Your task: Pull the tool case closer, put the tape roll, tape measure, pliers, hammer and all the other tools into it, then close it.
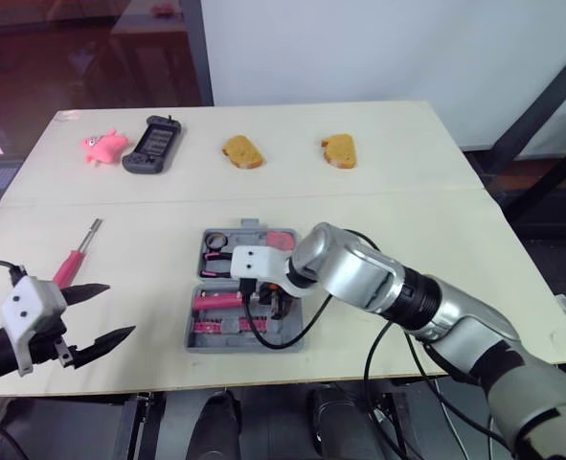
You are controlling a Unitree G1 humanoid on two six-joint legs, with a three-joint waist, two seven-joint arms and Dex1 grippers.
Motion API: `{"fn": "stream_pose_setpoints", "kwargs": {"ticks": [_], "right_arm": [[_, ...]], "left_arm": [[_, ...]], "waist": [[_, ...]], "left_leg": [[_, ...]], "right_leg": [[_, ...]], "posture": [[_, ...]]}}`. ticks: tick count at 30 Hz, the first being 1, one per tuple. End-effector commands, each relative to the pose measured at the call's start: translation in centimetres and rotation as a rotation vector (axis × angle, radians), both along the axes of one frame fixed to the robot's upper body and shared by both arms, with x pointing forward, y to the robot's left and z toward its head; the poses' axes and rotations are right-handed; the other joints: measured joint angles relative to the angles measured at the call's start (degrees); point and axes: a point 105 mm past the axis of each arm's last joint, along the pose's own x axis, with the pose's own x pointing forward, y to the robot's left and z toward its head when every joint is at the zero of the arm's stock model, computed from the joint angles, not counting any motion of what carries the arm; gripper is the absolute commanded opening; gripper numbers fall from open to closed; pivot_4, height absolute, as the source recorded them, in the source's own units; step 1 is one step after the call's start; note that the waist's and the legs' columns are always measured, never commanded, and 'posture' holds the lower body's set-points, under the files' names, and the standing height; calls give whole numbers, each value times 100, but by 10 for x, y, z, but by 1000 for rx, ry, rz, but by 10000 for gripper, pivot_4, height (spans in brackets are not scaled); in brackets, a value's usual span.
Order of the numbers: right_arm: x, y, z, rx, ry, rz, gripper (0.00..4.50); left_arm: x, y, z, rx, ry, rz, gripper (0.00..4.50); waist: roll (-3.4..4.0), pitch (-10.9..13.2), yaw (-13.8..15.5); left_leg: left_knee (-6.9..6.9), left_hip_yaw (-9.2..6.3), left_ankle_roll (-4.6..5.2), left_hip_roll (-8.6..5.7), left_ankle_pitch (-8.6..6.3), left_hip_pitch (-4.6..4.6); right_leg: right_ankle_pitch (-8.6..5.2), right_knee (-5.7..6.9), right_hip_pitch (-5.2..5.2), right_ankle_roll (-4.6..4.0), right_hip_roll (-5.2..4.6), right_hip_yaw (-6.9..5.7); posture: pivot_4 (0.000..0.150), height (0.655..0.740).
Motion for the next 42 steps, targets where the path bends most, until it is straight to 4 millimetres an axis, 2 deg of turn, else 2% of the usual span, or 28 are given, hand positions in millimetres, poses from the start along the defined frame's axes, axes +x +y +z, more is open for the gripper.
{"fn": "stream_pose_setpoints", "kwargs": {"ticks": [1, 15, 33, 42], "right_arm": [[-4, 11, 9, 19, -18, 42, 382], [-7, 15, -4, 3, 7, 57, 382], [-17, 22, 0, 27, -3, 142, 382], [-13, 24, -4, 22, -7, 125, 382]], "left_arm": [[-2, 1, 11, 12, -35, 9, 45000], [-1, 1, 10, 19, -17, 6, 45000], [-5, 3, 7, 22, -5, 7, 45000], [-1, 4, 7, 25, -5, 4, 45000]], "waist": [[0, 0, -5], [0, 0, -20], [0, 0, -16], [0, 0, -21]], "left_leg": [[-1, 0, 0, 0, 0, 0], [-5, 0, 0, 1, 0, 1], [-6, 0, 0, 1, 0, 0], [-6, 0, 0, 1, 0, 0]], "right_leg": [[0, 0, 0, 0, 0, 0], [0, 0, -4, 0, 2, 0], [0, 0, -5, -1, 2, 0], [0, -1, -5, -2, 1, 0]], "posture": [[1500, 7400], [1500, 7400], [1500, 7400], [1500, 7400]]}}
